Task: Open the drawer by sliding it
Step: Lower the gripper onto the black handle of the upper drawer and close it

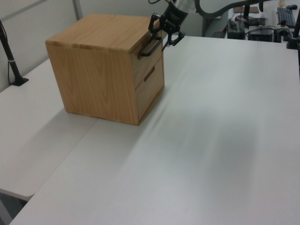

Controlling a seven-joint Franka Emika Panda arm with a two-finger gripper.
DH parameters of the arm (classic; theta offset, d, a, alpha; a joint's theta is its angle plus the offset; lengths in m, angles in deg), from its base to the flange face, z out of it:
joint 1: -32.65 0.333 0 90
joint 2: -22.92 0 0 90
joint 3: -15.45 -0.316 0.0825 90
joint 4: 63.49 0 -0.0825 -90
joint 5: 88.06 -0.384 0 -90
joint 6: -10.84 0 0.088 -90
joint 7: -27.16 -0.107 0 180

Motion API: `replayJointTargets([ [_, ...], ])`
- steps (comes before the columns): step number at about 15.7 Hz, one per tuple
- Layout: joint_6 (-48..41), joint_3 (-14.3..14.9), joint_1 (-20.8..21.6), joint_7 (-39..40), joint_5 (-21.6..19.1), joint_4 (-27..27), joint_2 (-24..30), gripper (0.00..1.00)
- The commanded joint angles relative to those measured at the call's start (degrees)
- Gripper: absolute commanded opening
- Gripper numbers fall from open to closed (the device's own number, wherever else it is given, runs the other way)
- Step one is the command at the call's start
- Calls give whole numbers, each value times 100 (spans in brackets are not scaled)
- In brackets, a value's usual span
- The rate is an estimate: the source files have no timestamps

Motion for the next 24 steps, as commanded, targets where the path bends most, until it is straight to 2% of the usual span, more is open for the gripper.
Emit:
replayJointTargets([
  [1,104,186,175,-196,-73,-91,-9,39],
  [3,104,186,176,-153,-55,-64,-9,24],
  [4,104,186,176,-152,-38,-56,-9,23],
  [8,104,186,176,-144,50,-29,-9,23],
  [10,95,177,158,48,138,-12,-9,33],
  [11,95,177,158,206,164,49,-17,33],
  [13,95,177,141,261,164,94,-17,29],
  [16,95,177,132,322,164,103,-53,29],
  [17,95,177,132,357,164,138,-53,27],
  [20,95,168,132,393,164,226,-53,9],
  [22,43,168,149,393,156,304,26,4],
  [24,69,107,158,410,156,742,350,3],
])
